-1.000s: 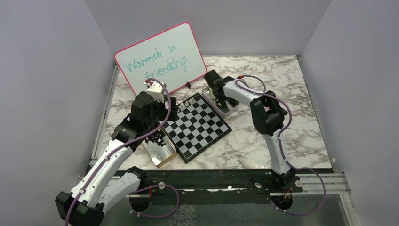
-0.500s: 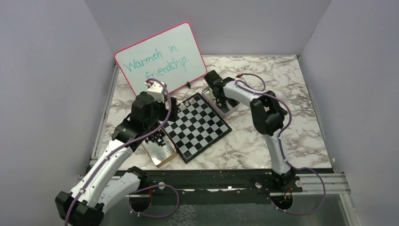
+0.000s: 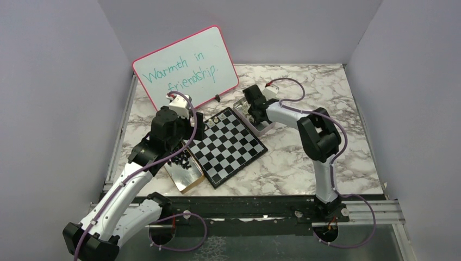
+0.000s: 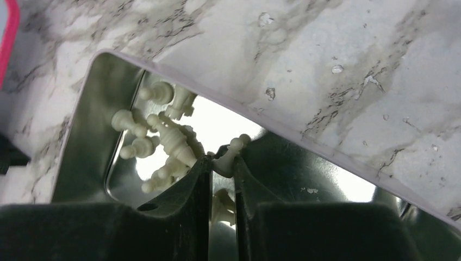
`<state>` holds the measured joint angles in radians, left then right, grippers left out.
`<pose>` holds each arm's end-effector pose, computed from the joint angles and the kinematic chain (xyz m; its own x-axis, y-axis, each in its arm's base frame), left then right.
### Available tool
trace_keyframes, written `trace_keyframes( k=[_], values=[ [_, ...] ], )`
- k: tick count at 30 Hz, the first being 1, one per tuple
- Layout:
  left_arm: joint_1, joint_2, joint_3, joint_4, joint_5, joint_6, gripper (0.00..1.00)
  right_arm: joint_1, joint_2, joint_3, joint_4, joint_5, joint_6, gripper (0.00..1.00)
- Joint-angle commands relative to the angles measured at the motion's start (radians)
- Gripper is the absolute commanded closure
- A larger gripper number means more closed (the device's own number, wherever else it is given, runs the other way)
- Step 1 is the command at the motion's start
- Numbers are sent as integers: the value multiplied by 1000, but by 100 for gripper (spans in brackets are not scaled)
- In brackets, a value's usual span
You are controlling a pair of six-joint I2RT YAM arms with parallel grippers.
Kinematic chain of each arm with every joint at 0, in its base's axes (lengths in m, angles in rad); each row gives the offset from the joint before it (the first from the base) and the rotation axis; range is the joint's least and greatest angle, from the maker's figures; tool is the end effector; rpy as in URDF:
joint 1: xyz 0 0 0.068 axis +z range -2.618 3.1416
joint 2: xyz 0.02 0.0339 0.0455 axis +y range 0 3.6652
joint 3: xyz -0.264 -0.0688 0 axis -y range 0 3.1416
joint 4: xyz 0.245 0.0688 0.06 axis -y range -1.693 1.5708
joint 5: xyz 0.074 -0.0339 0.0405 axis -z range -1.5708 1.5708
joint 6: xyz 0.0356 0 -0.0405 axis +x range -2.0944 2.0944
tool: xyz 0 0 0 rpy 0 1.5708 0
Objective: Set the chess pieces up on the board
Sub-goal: Pick up the chess piece from the storage box.
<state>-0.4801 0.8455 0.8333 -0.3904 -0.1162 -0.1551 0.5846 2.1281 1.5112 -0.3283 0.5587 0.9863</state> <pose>0.1715 -0.0846 0.3252 -0.3996 0.0351 -0.9160 0.3061 0.9470 -0.0972 0.3900 0.2355 0.1603 -0.5474 0.4858 -0.6815 0.4484 0.8578 0.2513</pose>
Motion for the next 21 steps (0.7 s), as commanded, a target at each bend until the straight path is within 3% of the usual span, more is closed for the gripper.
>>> trace_keyframes(
  k=[1, 5, 13, 21],
  values=[
    [-3, -16, -10, 21, -52, 6, 1, -4, -114, -116, 276, -134, -284, 83],
    [-3, -6, -10, 24, -56, -1, 1, -5, -188, -232, 430, -181, -436, 84],
    [-3, 24, -11, 28, -45, -24, 5, -5, -307, -329, 491, -215, -672, 86],
    [-3, 93, 24, 38, 56, -105, 11, -5, -465, -442, 543, -492, -893, 86]
  ],
)
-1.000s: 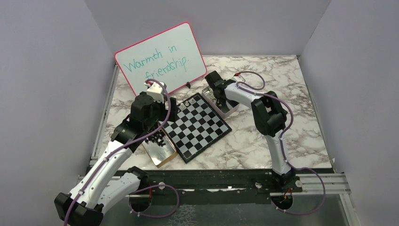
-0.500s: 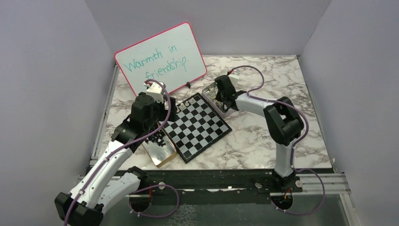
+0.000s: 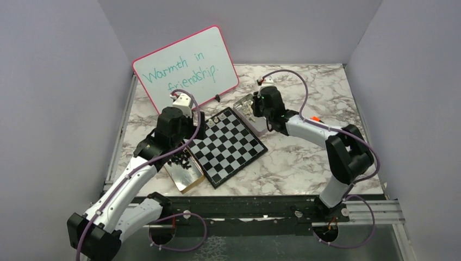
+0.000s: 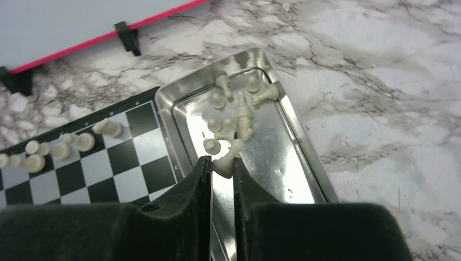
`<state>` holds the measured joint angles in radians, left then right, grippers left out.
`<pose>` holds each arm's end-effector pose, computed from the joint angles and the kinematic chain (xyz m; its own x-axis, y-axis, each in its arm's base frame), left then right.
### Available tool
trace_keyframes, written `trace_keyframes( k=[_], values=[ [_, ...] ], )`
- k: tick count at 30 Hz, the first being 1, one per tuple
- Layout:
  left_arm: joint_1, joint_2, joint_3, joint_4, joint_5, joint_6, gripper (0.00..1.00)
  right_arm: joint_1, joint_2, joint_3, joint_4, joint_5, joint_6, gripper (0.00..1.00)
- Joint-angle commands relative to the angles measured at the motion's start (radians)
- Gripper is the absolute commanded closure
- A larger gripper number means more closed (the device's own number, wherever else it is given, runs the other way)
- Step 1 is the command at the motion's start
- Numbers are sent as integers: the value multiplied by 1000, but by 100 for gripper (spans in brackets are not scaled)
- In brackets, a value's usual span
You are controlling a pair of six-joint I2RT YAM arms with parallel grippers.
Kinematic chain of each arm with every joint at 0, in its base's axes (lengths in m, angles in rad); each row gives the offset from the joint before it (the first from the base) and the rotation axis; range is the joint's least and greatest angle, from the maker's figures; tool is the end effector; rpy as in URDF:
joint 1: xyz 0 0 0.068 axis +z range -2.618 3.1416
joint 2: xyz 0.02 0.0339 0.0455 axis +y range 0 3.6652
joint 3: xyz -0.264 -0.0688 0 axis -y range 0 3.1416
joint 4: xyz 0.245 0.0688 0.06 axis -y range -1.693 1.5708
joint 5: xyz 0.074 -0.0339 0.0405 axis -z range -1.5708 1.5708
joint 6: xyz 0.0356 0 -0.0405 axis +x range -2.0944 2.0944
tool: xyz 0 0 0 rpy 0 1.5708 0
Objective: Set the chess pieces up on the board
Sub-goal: Pick up the chess piece from the storage box, then place the chess piece on the chessboard.
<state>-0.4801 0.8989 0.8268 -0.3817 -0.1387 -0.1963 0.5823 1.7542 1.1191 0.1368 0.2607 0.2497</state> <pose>0.1819 -0.0892 0.3144 -0.4491 0.0161 -0.8933 0.2647 0.9573 -0.1159 0.3359 0.2102 0.2242 -0.4714 -0.0245 -0.8816 -0.2330 0.9676 0.0977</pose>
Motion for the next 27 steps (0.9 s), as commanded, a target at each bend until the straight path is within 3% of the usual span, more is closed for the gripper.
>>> trace_keyframes(
  k=[1, 13, 19, 27],
  values=[
    [-3, 50, 47, 28, 102, -77, 12, -2, -117, -76, 104, -241, -172, 86],
    [1, 219, 307, -22, 349, -254, 29, 53, -375, -357, 438, -669, -381, 85],
    [8, 291, 405, -54, 481, -319, 39, 94, -436, -408, 502, -783, -455, 84],
    [11, 380, 441, -92, 665, -320, 53, 118, -504, -441, 531, -818, -502, 84]
  ],
)
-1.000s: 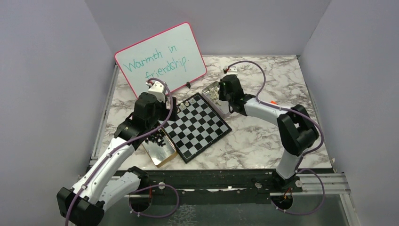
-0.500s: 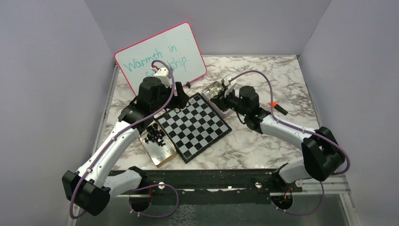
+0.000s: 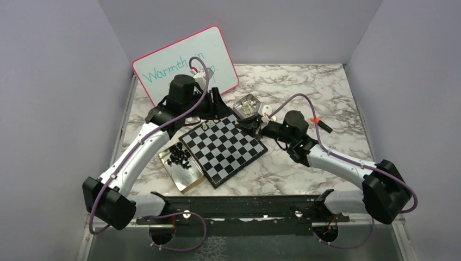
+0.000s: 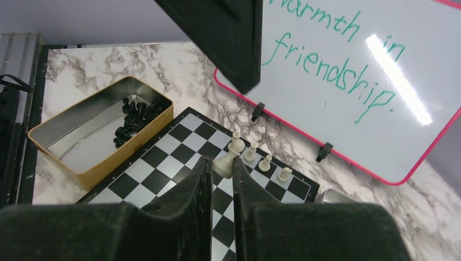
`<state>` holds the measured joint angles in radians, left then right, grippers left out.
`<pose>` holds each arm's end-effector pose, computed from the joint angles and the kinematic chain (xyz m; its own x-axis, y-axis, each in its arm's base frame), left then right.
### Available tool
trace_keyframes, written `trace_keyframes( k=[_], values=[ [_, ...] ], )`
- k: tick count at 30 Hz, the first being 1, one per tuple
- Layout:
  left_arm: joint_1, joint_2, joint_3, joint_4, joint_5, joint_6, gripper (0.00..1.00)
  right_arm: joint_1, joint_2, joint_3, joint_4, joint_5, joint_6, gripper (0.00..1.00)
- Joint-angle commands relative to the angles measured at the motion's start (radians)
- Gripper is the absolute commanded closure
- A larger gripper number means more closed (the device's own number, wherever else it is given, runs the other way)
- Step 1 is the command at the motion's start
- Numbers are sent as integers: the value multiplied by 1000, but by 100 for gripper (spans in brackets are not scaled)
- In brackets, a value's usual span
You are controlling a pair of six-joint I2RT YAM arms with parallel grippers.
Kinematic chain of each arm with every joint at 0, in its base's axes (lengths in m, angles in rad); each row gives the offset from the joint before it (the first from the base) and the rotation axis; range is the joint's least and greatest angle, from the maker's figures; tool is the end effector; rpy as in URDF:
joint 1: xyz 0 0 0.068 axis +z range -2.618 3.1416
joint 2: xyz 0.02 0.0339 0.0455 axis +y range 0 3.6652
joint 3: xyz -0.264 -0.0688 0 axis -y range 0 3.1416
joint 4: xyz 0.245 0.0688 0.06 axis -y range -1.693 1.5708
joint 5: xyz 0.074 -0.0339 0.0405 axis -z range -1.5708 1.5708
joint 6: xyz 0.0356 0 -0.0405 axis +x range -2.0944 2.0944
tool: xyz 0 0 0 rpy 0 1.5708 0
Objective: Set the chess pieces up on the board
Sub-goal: Place the chess piece on the chessboard.
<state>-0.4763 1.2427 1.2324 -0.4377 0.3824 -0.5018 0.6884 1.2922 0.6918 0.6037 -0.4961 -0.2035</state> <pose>0.2401 -0.1388 0.3745 -0.6859 -0.1483 -0.7125 0.4498 0.6832 -0.5752 0.2122 0.1965 0.2788 0.1897 -0.0741 -0.9790 -0.9067 0.3694 -0.2036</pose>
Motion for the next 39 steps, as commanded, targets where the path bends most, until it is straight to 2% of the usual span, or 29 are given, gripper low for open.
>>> trace_keyframes(
  k=[1, 5, 22, 27, 34, 39],
  values=[
    [7, 43, 39, -37, 163, -12, 54, 12, -48, -17, 64, -65, -53, 84],
    [7, 67, 53, -44, 214, -4, 57, 14, -65, -20, 65, -72, -56, 84],
    [7, 100, 30, -24, 271, -7, 56, 19, -70, -7, 27, -76, -43, 84],
    [7, 108, 17, -18, 284, 1, 64, 21, -64, -8, 31, -82, -35, 84],
    [8, 126, 19, -17, 297, 11, 66, 25, -57, -4, 15, -92, -48, 84],
    [10, 133, 18, -17, 312, 39, 80, 25, -48, -2, 11, -97, -52, 84]
  ],
)
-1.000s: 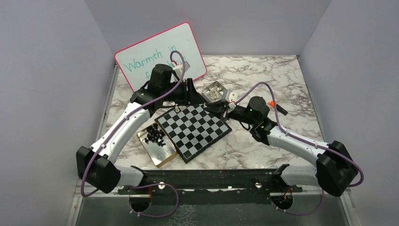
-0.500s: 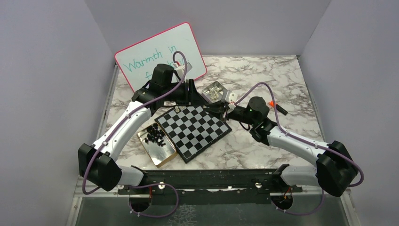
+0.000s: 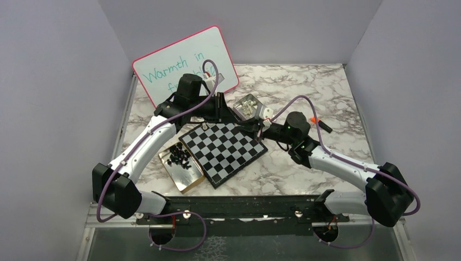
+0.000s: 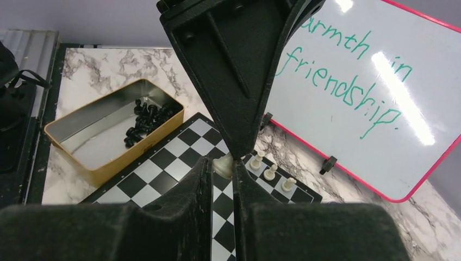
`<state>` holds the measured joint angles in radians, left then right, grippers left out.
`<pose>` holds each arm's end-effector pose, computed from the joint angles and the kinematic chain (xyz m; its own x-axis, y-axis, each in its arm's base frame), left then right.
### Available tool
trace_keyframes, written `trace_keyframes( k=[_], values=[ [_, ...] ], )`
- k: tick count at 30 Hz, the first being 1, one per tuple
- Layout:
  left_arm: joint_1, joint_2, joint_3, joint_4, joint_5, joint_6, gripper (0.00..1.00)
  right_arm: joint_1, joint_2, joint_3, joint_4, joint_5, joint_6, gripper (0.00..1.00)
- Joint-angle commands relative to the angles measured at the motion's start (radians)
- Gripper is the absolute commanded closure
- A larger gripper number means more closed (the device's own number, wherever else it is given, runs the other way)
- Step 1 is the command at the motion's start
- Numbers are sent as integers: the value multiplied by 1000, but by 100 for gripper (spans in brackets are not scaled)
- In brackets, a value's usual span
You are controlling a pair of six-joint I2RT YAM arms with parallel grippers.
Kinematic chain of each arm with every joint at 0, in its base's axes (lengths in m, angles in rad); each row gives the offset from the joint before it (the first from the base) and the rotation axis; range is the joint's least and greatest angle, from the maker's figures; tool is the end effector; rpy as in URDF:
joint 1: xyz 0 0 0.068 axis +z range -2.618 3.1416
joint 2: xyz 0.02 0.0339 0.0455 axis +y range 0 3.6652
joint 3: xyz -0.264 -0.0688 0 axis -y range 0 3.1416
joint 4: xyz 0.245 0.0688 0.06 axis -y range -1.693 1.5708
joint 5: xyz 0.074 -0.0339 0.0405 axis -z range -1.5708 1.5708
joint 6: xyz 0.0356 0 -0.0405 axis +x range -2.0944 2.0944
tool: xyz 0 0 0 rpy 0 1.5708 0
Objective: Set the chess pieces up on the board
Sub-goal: Place the chess piece on the chessboard.
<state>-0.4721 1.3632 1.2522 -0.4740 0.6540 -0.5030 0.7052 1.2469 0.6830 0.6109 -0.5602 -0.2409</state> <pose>0.2582 -0.1562 0.3479 -0.8226 -0.0095 -0.5685 0.4749 0.5383 -0.6962 0.2003 0.1954 0.2884 0.2622 -0.0423 -0.9641 -0.9172 0.2996 -0.2626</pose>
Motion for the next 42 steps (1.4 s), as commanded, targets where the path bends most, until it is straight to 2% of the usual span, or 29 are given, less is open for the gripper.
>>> trace_keyframes(
  k=[1, 5, 8, 14, 17, 19, 22, 26, 30, 34, 42],
  values=[
    [7, 14, -2, 19, 52, 48, 84, 7, 2, 11, -3, -33, -12, 84],
    [11, 10, -13, 18, 77, 69, 100, 8, 12, 14, -13, -37, -2, 85],
    [16, 9, -17, 4, 77, 83, 100, 7, 8, 1, 1, -22, 8, 79],
    [30, -7, -22, -11, 6, 109, 100, 7, -17, 2, -54, 43, 81, 47],
    [31, -19, -18, -26, -107, 139, 100, 8, -43, -20, -53, 89, 152, 30],
    [30, -26, -17, -29, -238, 157, 100, 8, -74, -55, -13, 146, 220, 16],
    [29, -18, 3, -30, -358, 188, 100, 8, -123, -84, -14, 184, 334, 1],
    [17, 24, 59, -23, -531, 230, 100, 8, -205, -131, -35, 192, 411, 0],
    [-18, 87, 82, 30, -671, 245, 100, 8, -276, -116, -179, 310, 432, 0],
    [-81, 151, 57, 151, -795, 253, 100, 7, -346, -120, -289, 434, 440, 0],
    [-148, 315, 13, 314, -880, 256, 100, 8, -478, -153, -402, 459, 471, 0]
  ],
)
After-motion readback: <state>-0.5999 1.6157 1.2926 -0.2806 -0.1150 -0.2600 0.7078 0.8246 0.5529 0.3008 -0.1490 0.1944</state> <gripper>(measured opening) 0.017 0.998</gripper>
